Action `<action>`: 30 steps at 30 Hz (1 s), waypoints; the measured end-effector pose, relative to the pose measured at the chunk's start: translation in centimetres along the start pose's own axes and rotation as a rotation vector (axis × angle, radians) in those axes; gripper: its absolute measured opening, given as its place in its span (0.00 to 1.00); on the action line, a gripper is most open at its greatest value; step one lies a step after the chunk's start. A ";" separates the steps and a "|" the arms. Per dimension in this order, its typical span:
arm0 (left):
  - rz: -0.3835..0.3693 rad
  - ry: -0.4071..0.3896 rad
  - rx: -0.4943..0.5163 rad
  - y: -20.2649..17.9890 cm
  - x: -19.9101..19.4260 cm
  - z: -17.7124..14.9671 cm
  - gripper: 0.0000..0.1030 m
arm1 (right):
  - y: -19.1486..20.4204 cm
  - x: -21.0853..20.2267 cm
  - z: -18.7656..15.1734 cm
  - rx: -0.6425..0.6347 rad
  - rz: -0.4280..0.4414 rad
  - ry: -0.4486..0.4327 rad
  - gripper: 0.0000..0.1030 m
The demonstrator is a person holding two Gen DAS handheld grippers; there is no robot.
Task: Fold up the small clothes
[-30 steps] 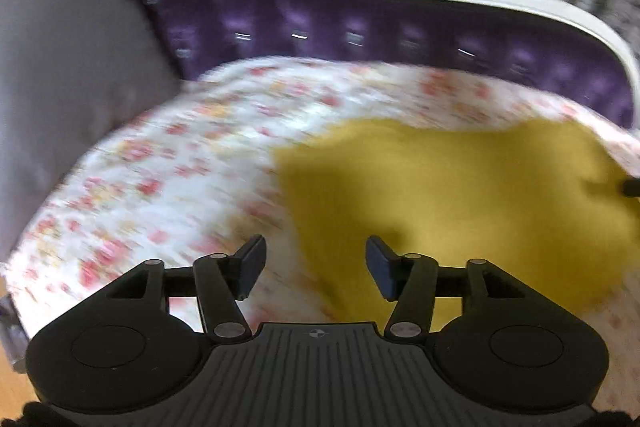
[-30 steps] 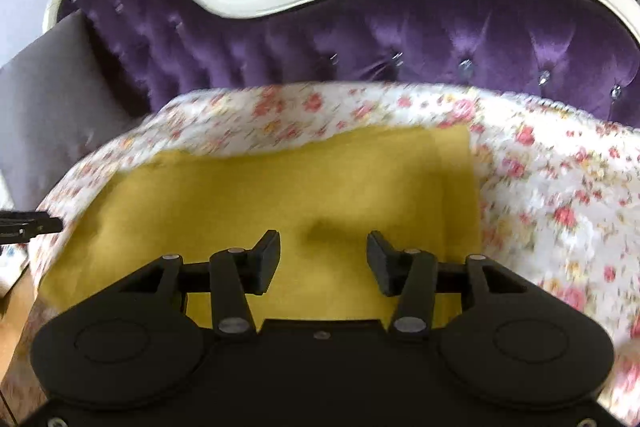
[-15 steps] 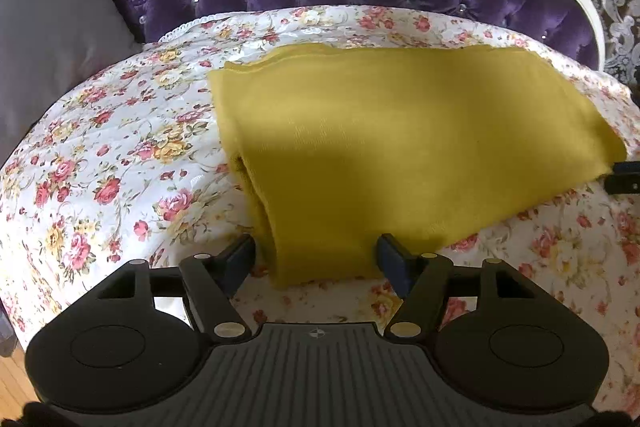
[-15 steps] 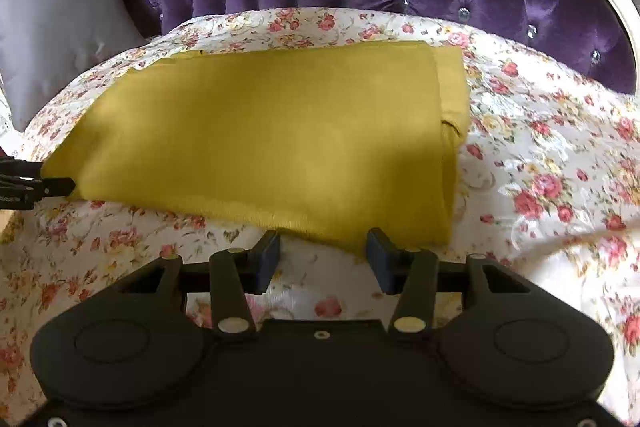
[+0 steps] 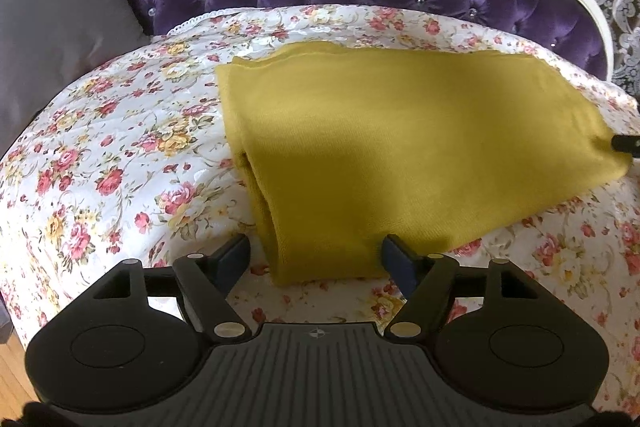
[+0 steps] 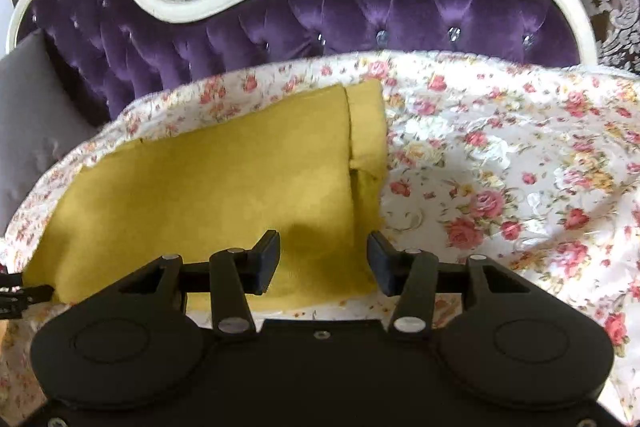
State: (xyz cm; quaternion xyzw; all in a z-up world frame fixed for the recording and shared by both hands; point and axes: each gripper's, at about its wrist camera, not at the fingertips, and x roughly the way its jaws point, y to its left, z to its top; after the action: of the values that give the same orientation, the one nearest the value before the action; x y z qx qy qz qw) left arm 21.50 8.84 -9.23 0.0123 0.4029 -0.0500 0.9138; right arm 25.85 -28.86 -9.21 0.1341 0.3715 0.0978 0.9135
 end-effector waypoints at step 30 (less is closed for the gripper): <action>-0.022 -0.138 -0.039 0.0 -4.5 -1.3 0.70 | 0.3 -1.2 -1.4 -0.062 -0.034 0.044 0.11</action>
State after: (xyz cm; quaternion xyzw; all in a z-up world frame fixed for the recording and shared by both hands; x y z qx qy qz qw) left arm 17.52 9.33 -6.84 -0.0133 0.3399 -0.0532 0.9389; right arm 24.01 -28.67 -9.33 0.0973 0.3908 0.0967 0.9102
